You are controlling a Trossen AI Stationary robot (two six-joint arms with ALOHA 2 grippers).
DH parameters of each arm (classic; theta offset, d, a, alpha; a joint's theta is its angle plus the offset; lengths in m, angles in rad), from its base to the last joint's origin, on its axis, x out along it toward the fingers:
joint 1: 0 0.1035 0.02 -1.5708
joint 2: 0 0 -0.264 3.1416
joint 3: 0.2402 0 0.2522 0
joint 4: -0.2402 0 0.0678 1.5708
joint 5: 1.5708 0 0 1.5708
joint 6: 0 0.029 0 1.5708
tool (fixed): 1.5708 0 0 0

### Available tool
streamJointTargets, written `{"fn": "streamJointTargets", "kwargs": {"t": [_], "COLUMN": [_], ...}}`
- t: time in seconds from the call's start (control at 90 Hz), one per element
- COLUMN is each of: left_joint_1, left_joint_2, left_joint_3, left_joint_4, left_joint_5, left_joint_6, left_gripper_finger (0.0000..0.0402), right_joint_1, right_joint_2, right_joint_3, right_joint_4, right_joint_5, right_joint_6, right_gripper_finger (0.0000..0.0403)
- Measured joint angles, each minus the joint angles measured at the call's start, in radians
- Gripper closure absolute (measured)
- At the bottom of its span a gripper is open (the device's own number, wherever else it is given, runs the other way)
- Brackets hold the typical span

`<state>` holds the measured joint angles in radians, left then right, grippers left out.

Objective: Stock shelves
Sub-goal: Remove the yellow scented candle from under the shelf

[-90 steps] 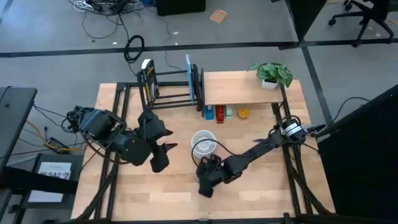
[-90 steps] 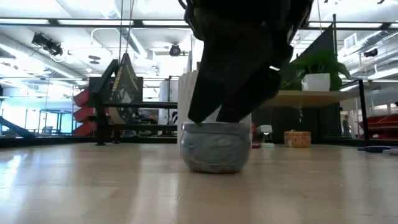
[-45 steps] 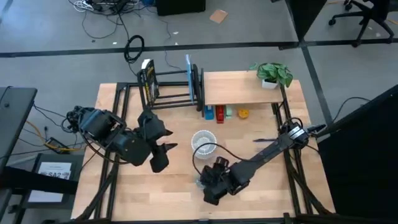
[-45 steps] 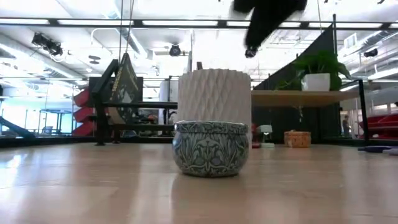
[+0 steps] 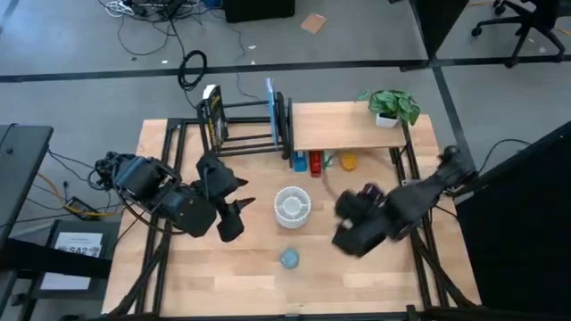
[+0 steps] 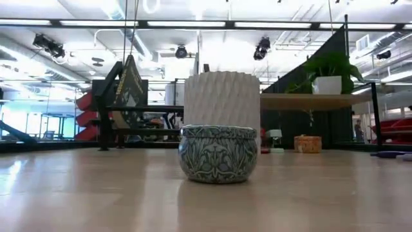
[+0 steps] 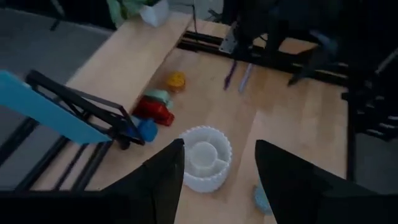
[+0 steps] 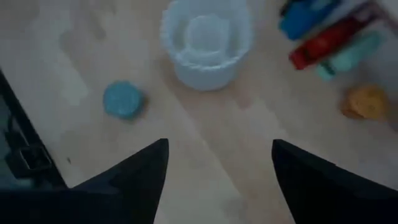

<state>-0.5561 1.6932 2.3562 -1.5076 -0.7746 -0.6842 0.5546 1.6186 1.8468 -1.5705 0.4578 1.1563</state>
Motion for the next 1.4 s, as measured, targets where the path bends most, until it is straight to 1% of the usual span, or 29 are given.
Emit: {"fn": "streamJointTargets", "kwargs": {"t": [0.089,0.222,0.389,0.489,0.622,0.767,0.844,0.9,1.033,1.1,1.222,1.4], "left_joint_1": [0.011,0.042,0.094,0.129,0.172,0.205,0.214,0.217,0.23,0.234,0.241,0.26], "left_joint_2": [0.0,0.0,0.0,0.0,0.0,0.0,0.0,0.0,0.002,0.002,0.002,0.002], "left_joint_3": [0.0,0.0,0.0,0.0,0.0,0.0,0.0,0.0,0.0,0.0,0.0,0.0], "left_joint_4": [0.009,0.05,0.088,0.107,0.106,0.105,0.104,0.103,0.103,0.104,0.11,0.119], "left_joint_5": [-0.036,-0.046,-0.046,-0.046,-0.045,-0.045,-0.046,-0.045,-0.045,-0.041,-0.022,0.014], "left_joint_6": [0.0,0.0,0.0,-0.001,-0.033,-0.089,-0.105,-0.105,-0.106,-0.106,-0.113,-0.112], "left_gripper_finger": [0.0224,0.0224,0.0224,0.0224,0.0224,0.0224,0.0224,0.0224,0.0224,0.0224,0.0224,0.0224], "right_joint_1": [-0.021,-0.053,-0.069,-0.083,-0.117,-0.149,-0.157,-0.158,-0.172,-0.193,-0.266,-0.409], "right_joint_2": [-0.109,-0.28,-0.441,-0.491,-0.509,-0.486,-0.477,-0.477,-0.476,-0.476,-0.476,-0.476], "right_joint_3": [-0.141,-0.38,-0.652,-0.781,-0.906,-0.996,-1.038,-1.069,-1.143,-1.187,-1.271,-1.366], "right_joint_4": [0.008,0.039,0.25,0.386,0.521,0.62,0.664,0.692,0.711,0.714,0.758,0.942], "right_joint_5": [0.012,0.012,0.012,0.012,0.012,0.021,0.072,0.128,0.252,0.281,0.299,0.285], "right_joint_6": [0.029,0.158,0.167,0.098,-0.05,-0.029,-0.012,0.013,0.124,0.198,0.28,0.229], "right_gripper_finger": [0.0154,0.0154,0.0155,0.0158,0.0162,0.0164,0.0161,0.0155,0.0128,0.011,0.0073,0.0028]}}
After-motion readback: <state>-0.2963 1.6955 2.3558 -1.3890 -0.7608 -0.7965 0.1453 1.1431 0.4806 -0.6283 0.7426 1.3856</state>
